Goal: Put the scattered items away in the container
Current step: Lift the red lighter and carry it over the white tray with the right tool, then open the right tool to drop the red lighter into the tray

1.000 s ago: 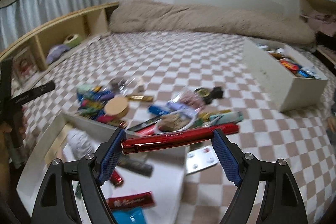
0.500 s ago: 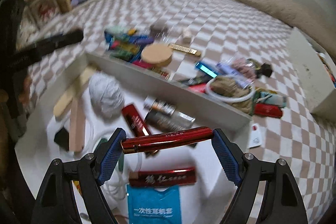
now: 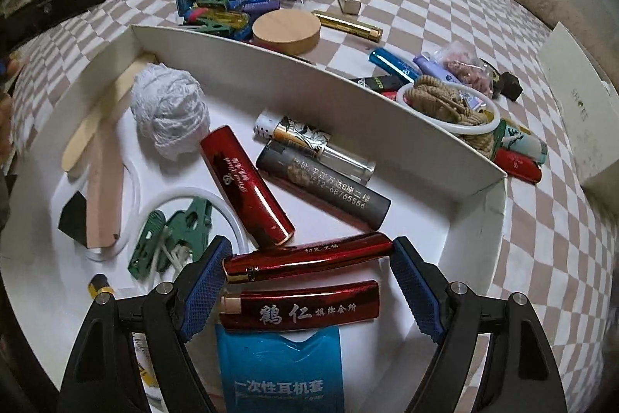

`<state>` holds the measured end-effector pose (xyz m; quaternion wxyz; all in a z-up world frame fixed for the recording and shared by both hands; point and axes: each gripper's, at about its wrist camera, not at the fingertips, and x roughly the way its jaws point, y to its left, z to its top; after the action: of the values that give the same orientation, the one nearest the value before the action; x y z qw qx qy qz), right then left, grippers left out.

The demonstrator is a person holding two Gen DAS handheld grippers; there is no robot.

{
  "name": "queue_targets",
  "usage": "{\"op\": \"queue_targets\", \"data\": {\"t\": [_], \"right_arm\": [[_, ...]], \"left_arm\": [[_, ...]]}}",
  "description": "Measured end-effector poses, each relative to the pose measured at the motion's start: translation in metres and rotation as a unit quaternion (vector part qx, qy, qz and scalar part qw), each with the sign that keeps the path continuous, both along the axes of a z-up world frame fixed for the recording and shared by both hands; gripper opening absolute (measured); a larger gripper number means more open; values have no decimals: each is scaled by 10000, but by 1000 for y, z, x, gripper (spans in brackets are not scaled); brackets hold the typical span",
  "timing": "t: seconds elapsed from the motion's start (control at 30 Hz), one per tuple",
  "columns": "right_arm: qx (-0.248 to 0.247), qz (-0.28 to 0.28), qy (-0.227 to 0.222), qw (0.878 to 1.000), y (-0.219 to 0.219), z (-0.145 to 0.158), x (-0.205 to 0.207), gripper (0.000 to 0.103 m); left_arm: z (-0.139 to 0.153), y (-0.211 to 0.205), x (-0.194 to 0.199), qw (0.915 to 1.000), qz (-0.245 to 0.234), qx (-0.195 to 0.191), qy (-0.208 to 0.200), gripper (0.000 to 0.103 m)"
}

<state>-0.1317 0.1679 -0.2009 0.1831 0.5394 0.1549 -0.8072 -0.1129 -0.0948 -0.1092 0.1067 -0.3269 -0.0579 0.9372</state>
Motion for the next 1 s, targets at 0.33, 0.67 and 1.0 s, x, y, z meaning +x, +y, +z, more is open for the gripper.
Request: {"op": "queue_targets", "data": {"t": [0.33, 0.67, 1.0], "right_arm": [[163, 18, 32, 9999, 0, -3, 2, 84], [-362, -182, 567, 9976, 13, 29, 23, 84], [-909, -644, 782, 9907, 23, 39, 50, 84]], "left_arm": [[-3, 6, 0, 9999, -70, -72, -46, 87], [-7, 15, 18, 9994, -159, -50, -318, 87], [-19, 29, 55, 9960, -123, -214, -863, 87]]}}
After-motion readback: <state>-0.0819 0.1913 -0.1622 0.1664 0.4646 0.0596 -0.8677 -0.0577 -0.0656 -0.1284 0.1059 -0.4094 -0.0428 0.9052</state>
